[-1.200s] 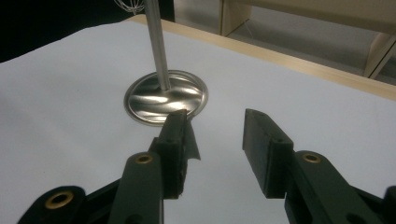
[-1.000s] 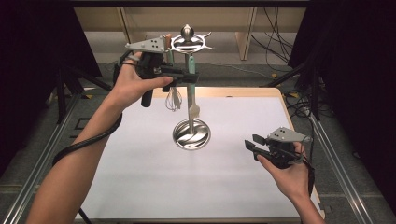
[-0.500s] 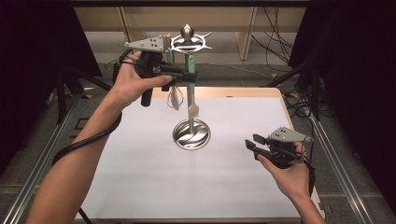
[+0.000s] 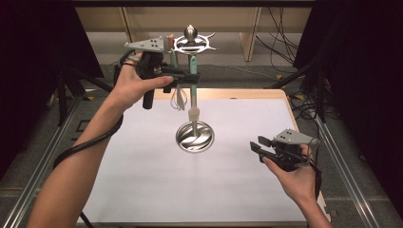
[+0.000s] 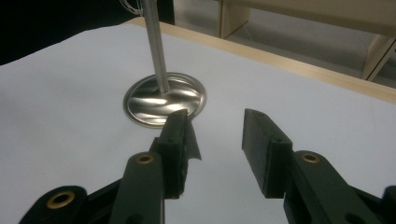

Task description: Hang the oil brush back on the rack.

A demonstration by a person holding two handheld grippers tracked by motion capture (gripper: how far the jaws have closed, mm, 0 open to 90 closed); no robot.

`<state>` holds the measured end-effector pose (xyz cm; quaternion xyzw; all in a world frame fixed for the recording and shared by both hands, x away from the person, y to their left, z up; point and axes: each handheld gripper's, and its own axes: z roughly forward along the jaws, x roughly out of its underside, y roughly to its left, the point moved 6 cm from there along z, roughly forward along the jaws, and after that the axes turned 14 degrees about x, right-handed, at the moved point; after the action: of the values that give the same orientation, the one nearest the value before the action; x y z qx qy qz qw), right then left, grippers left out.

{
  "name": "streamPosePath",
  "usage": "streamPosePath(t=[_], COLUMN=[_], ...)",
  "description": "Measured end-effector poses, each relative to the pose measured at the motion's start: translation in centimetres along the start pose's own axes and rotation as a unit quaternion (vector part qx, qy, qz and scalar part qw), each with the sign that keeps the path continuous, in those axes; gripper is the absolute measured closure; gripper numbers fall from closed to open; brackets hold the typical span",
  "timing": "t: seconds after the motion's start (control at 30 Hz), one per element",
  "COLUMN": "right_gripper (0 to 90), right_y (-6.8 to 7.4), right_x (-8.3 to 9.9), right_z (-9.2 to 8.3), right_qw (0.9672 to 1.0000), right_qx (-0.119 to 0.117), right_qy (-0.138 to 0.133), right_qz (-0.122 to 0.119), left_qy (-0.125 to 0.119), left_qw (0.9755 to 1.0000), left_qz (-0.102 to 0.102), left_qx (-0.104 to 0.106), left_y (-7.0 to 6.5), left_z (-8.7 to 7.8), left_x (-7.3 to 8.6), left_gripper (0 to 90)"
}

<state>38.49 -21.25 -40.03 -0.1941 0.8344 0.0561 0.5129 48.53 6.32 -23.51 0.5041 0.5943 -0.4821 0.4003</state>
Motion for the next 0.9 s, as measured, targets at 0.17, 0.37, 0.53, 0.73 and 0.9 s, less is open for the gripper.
streamPosePath(t=[0.17, 0.37, 0.53, 0.73, 0.9], right_gripper=[61.7, 61.7, 61.7, 61.7, 61.6], right_y=[0.5, 0.5, 0.3, -0.3, -0.8], right_x=[0.1, 0.2, 0.1, 0.2, 0.3], right_z=[0.1, -0.1, 0.2, 0.0, 0.3], right_qw=[0.9998, 0.9998, 0.9999, 1.0, 0.9998], right_qx=[0.0, -0.003, 0.005, 0.005, 0.008], right_qy=[-0.002, 0.014, -0.007, -0.002, -0.005], right_qz=[0.021, 0.016, 0.014, 0.004, 0.017], left_qy=[-0.017, -0.046, -0.06, -0.06, -0.057], left_qw=[0.9998, 0.9982, 0.9972, 0.9962, 0.9944], left_qz=[-0.015, -0.037, -0.039, -0.026, -0.014], left_qx=[-0.002, -0.011, -0.025, -0.057, -0.088], left_y=[0.2, 0.7, 0.9, 0.6, 0.4], left_z=[-0.5, -0.7, -0.5, -0.4, -0.7], left_x=[0.2, 0.5, 0.7, 0.9, 1.3], left_gripper=[81.2, 81.0, 79.9, 78.7, 74.8])
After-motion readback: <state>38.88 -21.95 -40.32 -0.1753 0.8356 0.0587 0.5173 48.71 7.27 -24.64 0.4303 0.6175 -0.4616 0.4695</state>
